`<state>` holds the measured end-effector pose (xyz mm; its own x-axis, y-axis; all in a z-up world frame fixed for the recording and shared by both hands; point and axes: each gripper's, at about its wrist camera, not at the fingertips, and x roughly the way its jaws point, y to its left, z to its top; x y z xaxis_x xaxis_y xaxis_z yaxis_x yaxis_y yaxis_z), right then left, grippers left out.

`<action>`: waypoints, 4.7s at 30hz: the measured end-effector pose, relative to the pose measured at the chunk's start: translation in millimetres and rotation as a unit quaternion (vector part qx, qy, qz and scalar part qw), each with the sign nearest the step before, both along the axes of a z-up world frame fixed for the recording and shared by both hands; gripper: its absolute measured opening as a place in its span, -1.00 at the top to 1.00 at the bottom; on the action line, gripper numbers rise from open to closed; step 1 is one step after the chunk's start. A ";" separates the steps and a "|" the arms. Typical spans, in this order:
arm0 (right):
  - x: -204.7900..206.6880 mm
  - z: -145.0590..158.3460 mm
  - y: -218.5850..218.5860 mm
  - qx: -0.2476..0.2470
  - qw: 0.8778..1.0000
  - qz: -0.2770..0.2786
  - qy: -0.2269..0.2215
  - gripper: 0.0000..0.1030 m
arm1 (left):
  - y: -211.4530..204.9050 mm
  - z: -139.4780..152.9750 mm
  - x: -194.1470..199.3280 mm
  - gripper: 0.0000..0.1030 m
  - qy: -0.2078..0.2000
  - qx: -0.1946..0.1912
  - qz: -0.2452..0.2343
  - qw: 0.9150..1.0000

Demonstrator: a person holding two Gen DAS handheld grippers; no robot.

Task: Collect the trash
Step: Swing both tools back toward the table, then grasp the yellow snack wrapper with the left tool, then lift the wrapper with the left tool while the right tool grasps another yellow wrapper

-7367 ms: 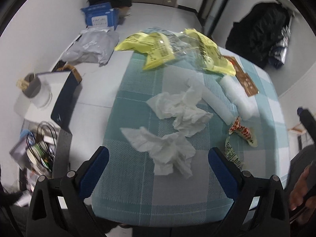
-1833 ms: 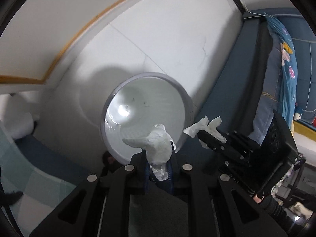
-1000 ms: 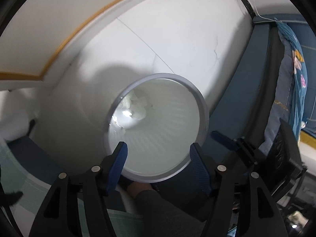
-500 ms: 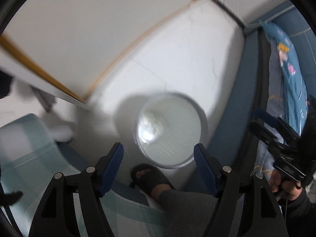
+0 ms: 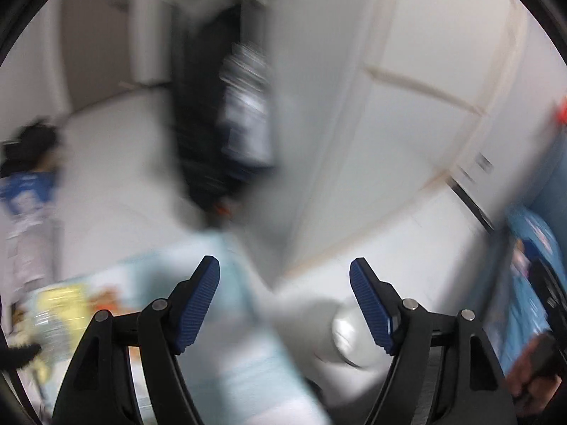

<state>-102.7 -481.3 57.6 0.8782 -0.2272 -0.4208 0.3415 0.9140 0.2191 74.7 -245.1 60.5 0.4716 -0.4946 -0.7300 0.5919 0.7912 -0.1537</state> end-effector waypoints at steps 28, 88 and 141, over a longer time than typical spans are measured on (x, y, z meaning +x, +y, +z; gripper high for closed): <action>137.6 -8.3 287.5 -0.048 0.951 0.302 -0.043 -1.00 | 255.4 -6.9 11.2 -0.97 -0.088 -0.034 0.314 0.945; 228.2 -104.8 300.1 0.023 0.927 0.344 0.145 -1.00 | 311.3 -150.5 126.3 0.43 0.183 0.028 0.289 0.939; 351.2 -105.9 373.9 0.026 0.876 0.390 0.284 -0.92 | 368.6 -71.8 75.5 0.90 0.072 -0.104 0.300 0.946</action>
